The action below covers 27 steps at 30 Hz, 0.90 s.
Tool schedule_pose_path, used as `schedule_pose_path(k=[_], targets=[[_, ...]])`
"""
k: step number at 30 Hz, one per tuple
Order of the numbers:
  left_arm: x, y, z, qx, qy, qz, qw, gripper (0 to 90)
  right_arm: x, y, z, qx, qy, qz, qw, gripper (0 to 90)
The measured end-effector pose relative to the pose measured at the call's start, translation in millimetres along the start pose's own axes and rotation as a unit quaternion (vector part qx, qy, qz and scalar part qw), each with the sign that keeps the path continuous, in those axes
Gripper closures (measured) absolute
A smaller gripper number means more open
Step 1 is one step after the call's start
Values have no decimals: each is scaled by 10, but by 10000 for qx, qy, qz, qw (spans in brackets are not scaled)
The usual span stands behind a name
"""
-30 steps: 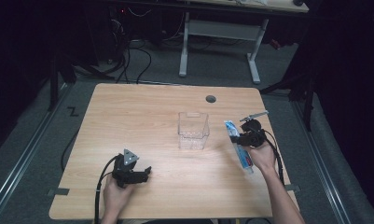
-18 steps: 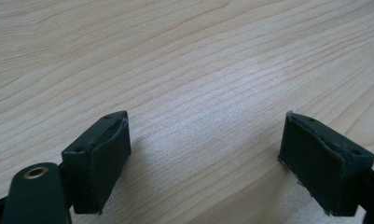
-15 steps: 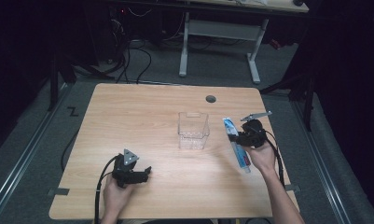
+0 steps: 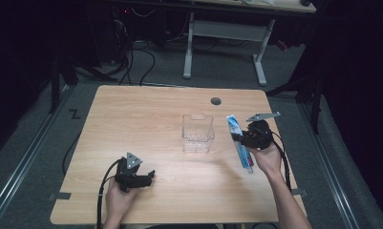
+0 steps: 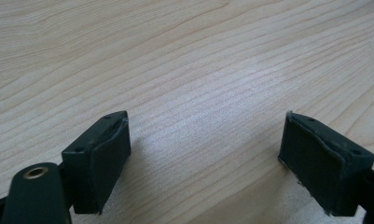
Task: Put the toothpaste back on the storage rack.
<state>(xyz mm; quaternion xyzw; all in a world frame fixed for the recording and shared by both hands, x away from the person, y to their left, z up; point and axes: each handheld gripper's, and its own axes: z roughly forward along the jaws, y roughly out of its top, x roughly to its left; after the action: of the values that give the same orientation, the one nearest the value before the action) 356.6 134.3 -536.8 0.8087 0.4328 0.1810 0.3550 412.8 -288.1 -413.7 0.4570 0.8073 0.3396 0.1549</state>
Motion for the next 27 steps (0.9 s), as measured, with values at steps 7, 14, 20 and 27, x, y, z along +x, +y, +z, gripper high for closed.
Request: schedule_pose_path(k=[7,14,20,27], targets=[[-1,0,1,-7,0,-7,10000,166,60,47,-50,-178,68,2,9998,714],[0,0,0,1,2,2,10000,166,213,111,-118,-460,124,-299,9984,716],[-1,0,1,-7,0,-6,10000,166,266,166,-141,-565,284,-317,9975,717],[-1,0,1,-7,1,-7,10000,166,298,223,-166,-646,435,-287,9965,717]])
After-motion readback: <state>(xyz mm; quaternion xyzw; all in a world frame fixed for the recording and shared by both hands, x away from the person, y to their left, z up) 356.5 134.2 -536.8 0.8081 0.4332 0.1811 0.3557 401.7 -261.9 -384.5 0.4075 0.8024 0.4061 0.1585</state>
